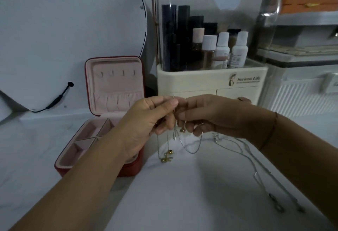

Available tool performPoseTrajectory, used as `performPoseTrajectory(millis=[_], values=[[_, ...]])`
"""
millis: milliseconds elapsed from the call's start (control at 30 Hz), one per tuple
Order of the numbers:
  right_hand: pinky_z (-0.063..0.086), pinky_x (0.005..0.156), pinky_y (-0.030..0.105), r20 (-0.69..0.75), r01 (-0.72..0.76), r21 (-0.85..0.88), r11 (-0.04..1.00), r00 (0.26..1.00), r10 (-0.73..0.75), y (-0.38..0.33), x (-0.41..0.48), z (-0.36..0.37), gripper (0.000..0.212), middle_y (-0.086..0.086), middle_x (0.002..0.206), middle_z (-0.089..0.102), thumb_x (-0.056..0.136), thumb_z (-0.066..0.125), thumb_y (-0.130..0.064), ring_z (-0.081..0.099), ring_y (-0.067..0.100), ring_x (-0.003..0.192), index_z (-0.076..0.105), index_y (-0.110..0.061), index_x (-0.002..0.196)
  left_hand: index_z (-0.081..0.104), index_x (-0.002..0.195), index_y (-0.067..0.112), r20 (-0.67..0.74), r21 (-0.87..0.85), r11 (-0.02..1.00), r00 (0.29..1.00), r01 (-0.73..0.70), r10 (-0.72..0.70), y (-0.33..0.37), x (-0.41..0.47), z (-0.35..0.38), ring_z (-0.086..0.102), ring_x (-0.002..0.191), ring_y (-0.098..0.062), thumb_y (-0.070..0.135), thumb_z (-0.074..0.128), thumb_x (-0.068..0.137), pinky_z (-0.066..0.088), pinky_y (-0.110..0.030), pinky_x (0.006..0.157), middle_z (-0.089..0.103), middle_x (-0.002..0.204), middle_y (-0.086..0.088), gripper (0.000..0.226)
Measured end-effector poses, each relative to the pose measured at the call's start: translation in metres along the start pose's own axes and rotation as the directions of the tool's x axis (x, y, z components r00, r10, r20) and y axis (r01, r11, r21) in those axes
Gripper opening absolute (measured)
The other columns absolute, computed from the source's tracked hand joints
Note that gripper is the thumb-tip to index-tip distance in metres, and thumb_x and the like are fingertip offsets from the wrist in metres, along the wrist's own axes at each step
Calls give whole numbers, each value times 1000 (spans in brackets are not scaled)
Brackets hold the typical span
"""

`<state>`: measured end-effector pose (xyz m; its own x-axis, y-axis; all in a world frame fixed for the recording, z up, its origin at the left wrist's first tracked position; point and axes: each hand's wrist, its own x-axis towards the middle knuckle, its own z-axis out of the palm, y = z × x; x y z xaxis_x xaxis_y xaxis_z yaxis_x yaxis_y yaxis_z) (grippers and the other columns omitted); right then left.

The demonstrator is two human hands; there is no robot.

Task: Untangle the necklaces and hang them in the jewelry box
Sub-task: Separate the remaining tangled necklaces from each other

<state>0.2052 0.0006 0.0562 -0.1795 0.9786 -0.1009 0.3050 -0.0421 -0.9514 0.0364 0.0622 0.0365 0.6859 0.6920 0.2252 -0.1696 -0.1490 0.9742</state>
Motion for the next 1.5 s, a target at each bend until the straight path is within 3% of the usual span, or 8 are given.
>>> performPoseTrajectory(millis=[133, 300, 533, 833, 1133, 1267, 1367, 1500], values=[[44, 59, 17, 7, 20, 74, 997, 1000, -21, 6, 0, -1, 13, -5, 67, 60, 90, 58, -19, 52, 5, 62, 66, -12, 82, 73, 94, 14, -16, 43, 999, 1000, -6, 6, -2, 2, 0, 36, 41, -9, 27, 57, 81, 34, -13, 43, 53, 47, -2, 25], [39, 53, 15, -45, 78, 129, 989, 996, -72, 17, 3, 1, 22, -4, 55, 51, 82, 65, -18, 44, 4, 53, 66, -1, 96, 73, 92, 15, -32, 64, 998, 999, -7, 9, -5, 2, 3, 37, 41, -8, 27, 56, 81, 35, -12, 43, 52, 47, -2, 23], [37, 55, 17, -115, 127, 129, 984, 987, -112, 21, 0, 0, 6, -2, 57, 48, 73, 72, -21, 42, 6, 54, 68, -17, 71, 75, 86, 17, -89, 117, 993, 996, -11, 22, -9, 4, 3, 38, 47, -7, 32, 59, 77, 37, -11, 49, 51, 57, 3, 23], [38, 48, 13, -161, 114, 190, 975, 983, -83, 23, -3, -2, 5, -2, 56, 48, 78, 67, -19, 42, 2, 48, 68, -15, 76, 73, 90, 16, -118, 176, 981, 991, 83, -63, -7, 0, 4, 33, 47, -2, 36, 70, 62, 30, -17, 53, 44, 51, 12, 35], [36, 51, 17, -104, 68, 223, 972, 994, -46, 22, -4, -1, 12, -5, 59, 46, 73, 64, -25, 40, 5, 52, 60, -18, 65, 74, 77, 18, -120, 104, 989, 988, 110, -97, -6, 1, 3, 22, 45, -8, 36, 66, 68, 22, -19, 45, 30, 50, 6, 22], [35, 50, 18, -25, 5, 265, 964, 1000, 1, 23, -4, 2, 14, -5, 61, 47, 74, 63, -22, 40, 5, 51, 56, -18, 62, 72, 74, 19, -169, 14, 996, 982, 86, -82, -7, 4, 0, 27, 43, -6, 34, 63, 71, 27, -16, 44, 32, 51, 7, 17], [34, 49, 17, 19, -18, 314, 949, 1000, 12, 21, -5, 4, 15, -6, 60, 49, 76, 66, -20, 39, 5, 51, 57, -16, 64, 74, 76, 24, -240, 75, 994, 969, 75, -55, -11, 5, -2, 42, 52, -6, 33, 64, 77, 37, -20, 58, 47, 57, 6, 14], [29, 52, 18, 42, -45, 380, 924, 999, 31, 19, -7, 4, 15, -10, 47, 45, 76, 58, -21, 35, 4, 48, 47, -13, 68, 69, 92, 22, -330, 239, 967, 944, 90, -6, -19, 6, -1, 63, 85, -8, 22, 69, 82, 45, -18, 76, 70, 95, -4, 10]])
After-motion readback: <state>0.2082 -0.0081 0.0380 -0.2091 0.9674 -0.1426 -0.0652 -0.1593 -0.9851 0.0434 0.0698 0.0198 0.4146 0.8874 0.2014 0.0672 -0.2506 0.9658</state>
